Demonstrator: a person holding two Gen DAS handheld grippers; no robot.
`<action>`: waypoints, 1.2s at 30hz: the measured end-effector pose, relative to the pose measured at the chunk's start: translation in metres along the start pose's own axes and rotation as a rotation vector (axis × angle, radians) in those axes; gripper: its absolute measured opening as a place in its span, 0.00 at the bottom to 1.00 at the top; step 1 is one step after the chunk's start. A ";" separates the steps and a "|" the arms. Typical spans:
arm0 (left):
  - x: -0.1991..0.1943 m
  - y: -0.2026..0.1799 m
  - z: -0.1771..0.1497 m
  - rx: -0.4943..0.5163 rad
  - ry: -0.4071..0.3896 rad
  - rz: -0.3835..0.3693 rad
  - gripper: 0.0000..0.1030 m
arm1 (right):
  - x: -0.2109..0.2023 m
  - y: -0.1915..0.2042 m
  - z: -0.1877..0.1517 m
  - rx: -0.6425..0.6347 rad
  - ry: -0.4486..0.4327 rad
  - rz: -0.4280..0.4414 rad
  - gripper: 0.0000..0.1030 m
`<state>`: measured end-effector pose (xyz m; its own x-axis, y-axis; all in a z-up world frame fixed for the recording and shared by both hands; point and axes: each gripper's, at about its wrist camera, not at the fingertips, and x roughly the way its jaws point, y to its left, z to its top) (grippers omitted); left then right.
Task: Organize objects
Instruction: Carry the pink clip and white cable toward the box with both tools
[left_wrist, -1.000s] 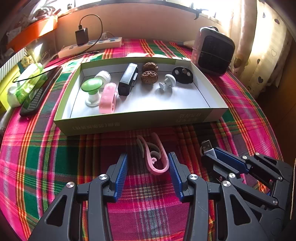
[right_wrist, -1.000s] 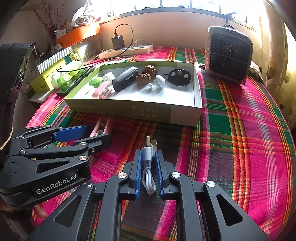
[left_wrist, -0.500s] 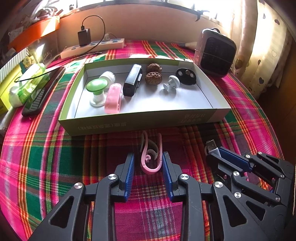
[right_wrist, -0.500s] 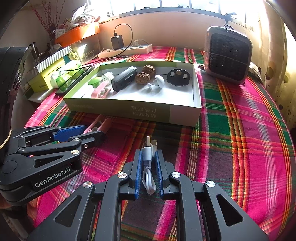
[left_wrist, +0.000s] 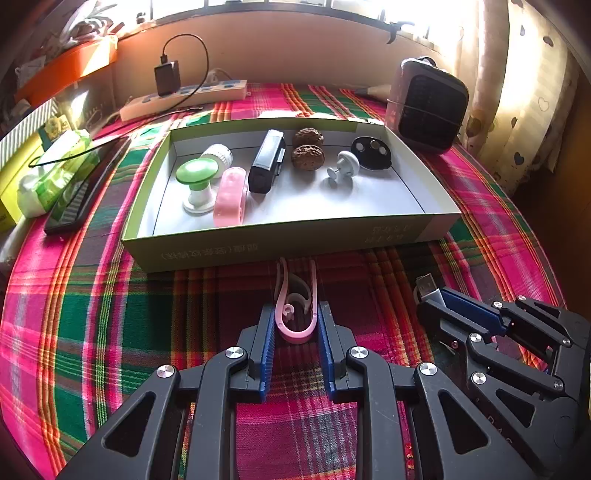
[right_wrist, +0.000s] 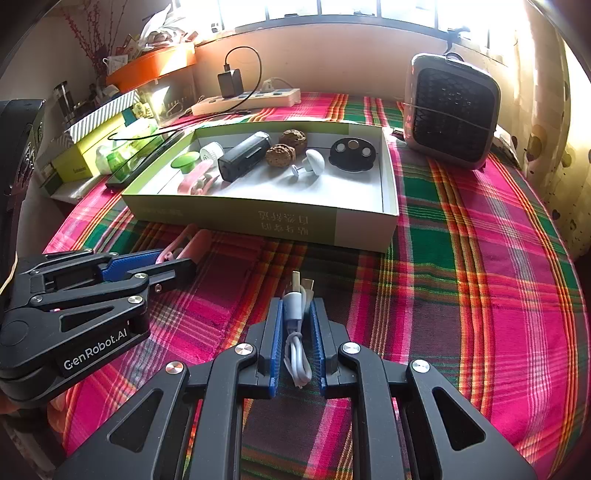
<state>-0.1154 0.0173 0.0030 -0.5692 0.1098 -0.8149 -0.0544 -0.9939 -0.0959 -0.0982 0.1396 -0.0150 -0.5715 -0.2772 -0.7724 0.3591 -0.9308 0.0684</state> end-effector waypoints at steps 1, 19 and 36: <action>0.000 0.000 0.000 -0.001 0.000 -0.002 0.19 | 0.000 0.000 0.000 -0.001 0.000 -0.002 0.15; -0.007 0.002 -0.001 0.002 -0.017 -0.010 0.19 | -0.007 0.000 0.002 0.003 -0.033 0.002 0.15; -0.014 0.000 -0.001 0.010 -0.027 -0.023 0.19 | -0.010 -0.004 -0.002 0.019 -0.034 0.028 0.10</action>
<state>-0.1068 0.0154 0.0138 -0.5892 0.1324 -0.7971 -0.0759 -0.9912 -0.1085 -0.0923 0.1461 -0.0087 -0.5860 -0.3112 -0.7482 0.3614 -0.9268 0.1024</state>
